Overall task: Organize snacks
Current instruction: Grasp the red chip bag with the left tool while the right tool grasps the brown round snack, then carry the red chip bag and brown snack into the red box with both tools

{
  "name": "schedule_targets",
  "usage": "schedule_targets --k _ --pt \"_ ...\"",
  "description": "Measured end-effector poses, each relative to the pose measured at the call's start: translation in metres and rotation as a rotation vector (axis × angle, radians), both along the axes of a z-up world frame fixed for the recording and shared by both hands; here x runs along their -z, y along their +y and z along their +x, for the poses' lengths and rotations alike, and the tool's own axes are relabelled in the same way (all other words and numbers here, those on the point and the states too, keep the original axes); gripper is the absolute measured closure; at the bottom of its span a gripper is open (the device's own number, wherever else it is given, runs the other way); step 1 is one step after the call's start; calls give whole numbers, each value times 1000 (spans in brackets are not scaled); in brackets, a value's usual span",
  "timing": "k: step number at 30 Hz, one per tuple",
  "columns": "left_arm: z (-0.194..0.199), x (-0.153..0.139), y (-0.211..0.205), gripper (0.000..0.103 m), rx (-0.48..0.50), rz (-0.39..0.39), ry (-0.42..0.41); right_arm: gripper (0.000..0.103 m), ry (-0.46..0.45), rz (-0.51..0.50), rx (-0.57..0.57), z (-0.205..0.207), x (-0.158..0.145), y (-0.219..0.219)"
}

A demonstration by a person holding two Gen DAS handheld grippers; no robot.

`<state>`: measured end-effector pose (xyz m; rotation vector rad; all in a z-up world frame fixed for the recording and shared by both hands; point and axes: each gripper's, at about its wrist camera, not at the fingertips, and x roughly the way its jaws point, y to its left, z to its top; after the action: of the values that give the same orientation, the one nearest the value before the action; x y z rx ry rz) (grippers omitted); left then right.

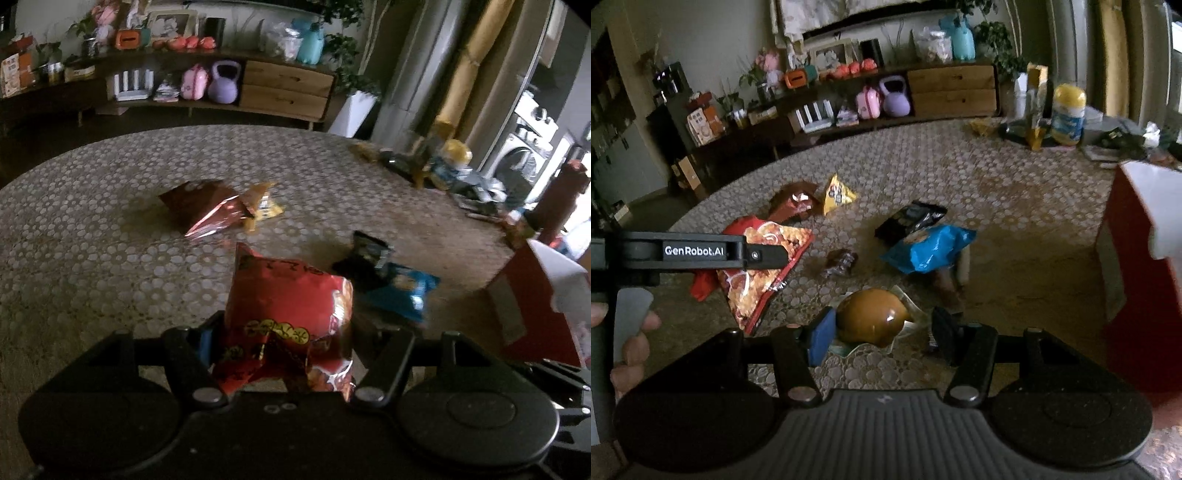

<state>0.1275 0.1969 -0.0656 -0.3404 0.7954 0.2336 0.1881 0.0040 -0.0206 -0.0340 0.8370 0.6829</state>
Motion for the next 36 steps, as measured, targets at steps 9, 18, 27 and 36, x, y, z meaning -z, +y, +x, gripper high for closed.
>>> schedule_targets --k 9,18,27,36 --pt "-6 -33 -49 35 99 12 -47 47 -60 17 53 -11 -33 -43" --pt "8 -56 -105 35 214 35 -78 47 -122 26 127 -3 -60 -93" --pt "33 -71 -165 35 338 46 -88 48 -146 15 228 15 -69 -151" --pt "70 -74 -233 35 466 82 -81 48 -141 -22 360 42 -60 -222"
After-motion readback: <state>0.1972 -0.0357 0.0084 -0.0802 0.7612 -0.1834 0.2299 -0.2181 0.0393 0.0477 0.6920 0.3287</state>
